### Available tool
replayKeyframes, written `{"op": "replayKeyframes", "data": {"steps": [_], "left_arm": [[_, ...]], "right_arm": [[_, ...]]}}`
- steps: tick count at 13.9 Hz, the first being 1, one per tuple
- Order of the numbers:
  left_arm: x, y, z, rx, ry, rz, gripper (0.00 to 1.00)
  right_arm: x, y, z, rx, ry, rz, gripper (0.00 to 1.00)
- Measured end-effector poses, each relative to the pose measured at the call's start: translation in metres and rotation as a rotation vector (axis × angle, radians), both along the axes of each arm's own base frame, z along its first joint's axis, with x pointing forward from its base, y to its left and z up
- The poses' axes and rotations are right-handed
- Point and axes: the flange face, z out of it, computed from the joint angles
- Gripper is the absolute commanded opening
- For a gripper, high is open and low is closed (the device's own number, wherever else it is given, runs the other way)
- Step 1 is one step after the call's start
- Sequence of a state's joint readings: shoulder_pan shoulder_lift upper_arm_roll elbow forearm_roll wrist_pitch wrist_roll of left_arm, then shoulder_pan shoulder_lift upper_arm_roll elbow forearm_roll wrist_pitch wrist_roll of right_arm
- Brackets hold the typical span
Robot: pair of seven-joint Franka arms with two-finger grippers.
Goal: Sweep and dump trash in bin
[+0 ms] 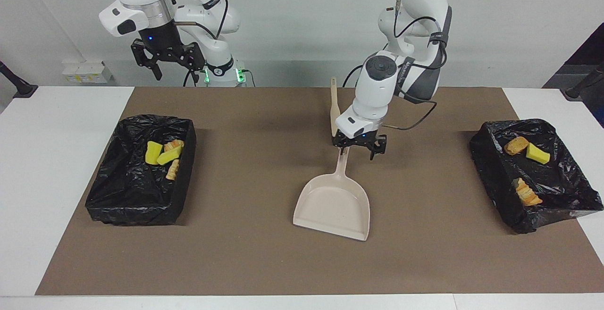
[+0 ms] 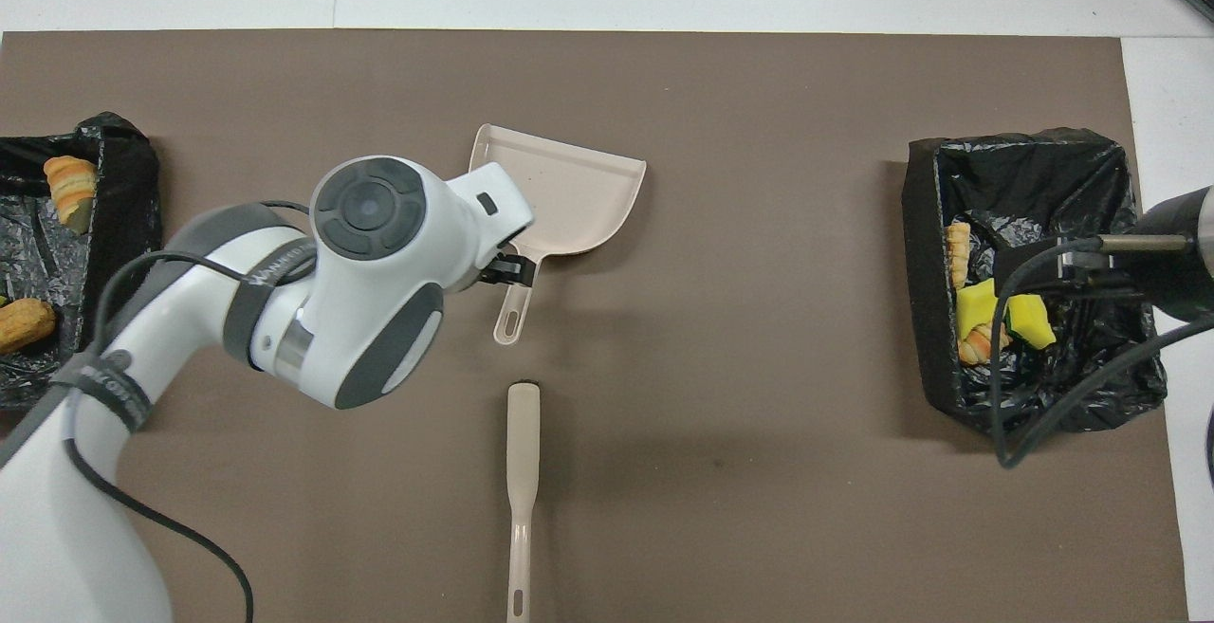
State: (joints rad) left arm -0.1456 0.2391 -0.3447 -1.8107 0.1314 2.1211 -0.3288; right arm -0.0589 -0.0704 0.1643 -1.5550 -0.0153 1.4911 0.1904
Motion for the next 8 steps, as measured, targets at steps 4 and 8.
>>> {"op": "replayKeyframes", "data": {"steps": [4,8], "left_arm": [[0.034,0.08,0.046,0.031,-0.054,0.057,1.0],[0.043,0.152,0.095,0.03,-0.007,0.074,1.0]], "right_arm": [[0.0,0.0,0.0,0.002,0.001,0.0,1.0],[0.0,-0.001,-0.001,0.003,0.002,-0.001,1.0]]}}
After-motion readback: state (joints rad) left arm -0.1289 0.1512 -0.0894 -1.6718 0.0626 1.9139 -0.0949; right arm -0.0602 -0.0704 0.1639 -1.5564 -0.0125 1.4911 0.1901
